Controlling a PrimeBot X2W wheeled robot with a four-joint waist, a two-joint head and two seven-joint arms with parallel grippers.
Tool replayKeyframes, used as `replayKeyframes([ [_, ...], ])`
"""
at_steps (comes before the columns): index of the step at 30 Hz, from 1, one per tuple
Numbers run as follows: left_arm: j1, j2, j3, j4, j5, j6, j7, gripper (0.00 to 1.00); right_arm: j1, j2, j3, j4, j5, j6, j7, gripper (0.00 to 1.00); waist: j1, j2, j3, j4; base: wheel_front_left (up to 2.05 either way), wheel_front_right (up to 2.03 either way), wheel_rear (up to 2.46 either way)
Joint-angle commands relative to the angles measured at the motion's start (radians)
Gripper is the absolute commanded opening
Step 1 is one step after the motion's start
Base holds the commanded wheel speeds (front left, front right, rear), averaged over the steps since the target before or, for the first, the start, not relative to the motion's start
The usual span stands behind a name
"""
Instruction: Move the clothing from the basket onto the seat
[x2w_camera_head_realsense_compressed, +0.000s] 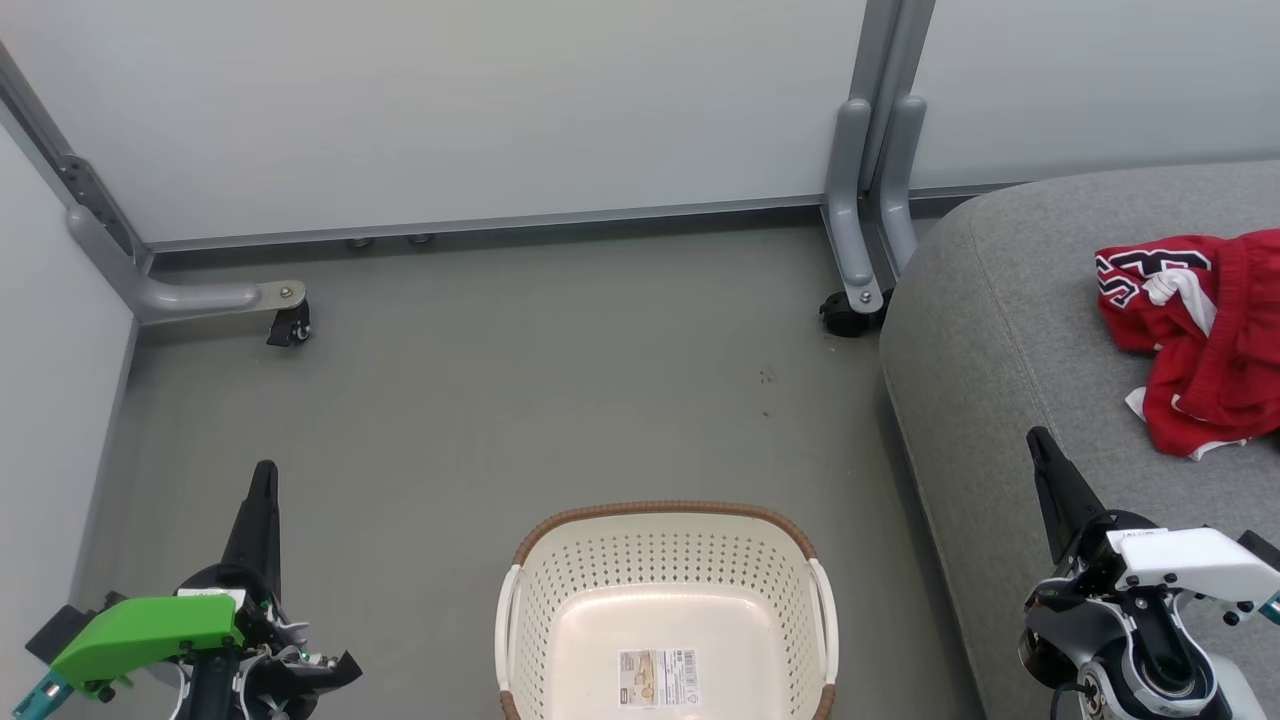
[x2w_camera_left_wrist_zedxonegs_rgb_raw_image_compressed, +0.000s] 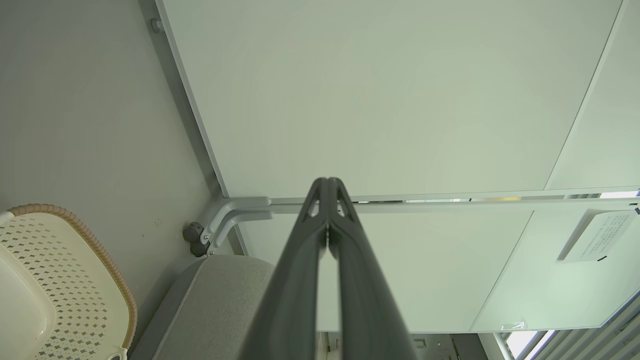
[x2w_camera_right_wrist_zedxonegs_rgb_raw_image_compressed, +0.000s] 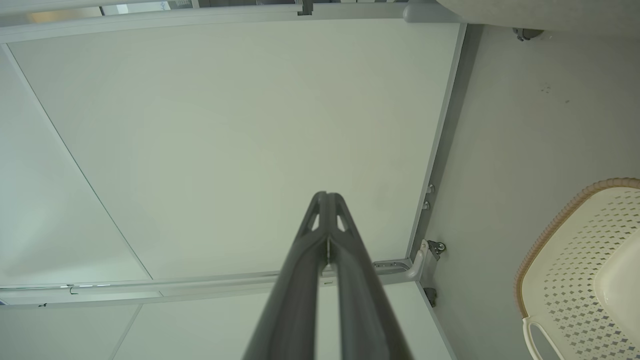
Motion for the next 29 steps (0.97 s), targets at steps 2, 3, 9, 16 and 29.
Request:
replayKeyframes([
  [2, -0.012, -0.001, 0.002, -0.002, -0.003, -0.005, 0.004, 0.0, -0.009, 0.002, -0.004, 0.002, -0.006, 0.0, 0.003, 0.0, 0.0, 0.0, 0.0, 0.0, 0.0, 0.0, 0.0],
  [3, -0.012, -0.001, 0.002, -0.002, -0.003, -0.005, 0.004, 0.0, -0.009, 0.002, -0.004, 0.002, -0.006, 0.0, 0.004, 0.0, 0.0, 0.0, 0.0, 0.0, 0.0, 0.0, 0.0],
  [9, -0.012, -0.001, 0.002, -0.002, -0.003, -0.004, 0.004, 0.0, -0.009, 0.003, -0.006, 0.003, -0.008, 0.0, 0.006, 0.0, 0.0, 0.0, 0.0, 0.0, 0.0, 0.0, 0.0],
  [16, -0.012, -0.001, 0.002, -0.002, -0.003, -0.005, 0.004, 0.0, -0.009, 0.004, -0.007, 0.003, -0.008, 0.0, 0.007, 0.0, 0.0, 0.0, 0.0, 0.0, 0.0, 0.0, 0.0],
  [29, -0.012, -0.001, 0.002, -0.002, -0.003, -0.005, 0.004, 0.0, -0.009, 0.006, -0.01, 0.003, -0.01, 0.001, 0.009, 0.0, 0.0, 0.0, 0.0, 0.0, 0.0, 0.0, 0.0],
])
